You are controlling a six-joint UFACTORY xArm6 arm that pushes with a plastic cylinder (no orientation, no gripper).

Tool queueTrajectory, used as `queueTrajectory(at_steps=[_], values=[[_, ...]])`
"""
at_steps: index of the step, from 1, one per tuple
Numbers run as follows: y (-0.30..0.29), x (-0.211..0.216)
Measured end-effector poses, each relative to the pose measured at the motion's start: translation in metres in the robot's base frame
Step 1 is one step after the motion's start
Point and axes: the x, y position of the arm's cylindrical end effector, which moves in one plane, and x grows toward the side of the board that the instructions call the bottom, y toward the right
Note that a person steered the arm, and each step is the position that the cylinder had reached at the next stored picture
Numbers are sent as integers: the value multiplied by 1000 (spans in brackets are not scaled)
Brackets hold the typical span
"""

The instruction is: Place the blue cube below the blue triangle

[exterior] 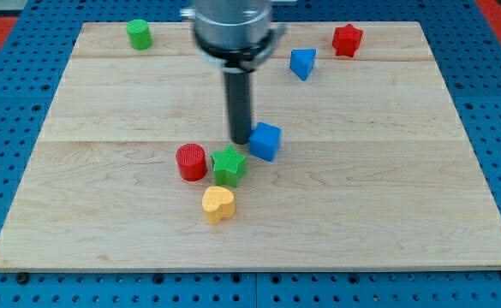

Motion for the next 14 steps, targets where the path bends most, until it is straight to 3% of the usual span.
queueTrajectory(at_steps=[3, 5, 7, 9, 11, 12, 13, 14], values=[[-13, 54], [29, -4], [38, 10], [98, 24], [96, -27], [95, -29], [89, -4], [114, -8]])
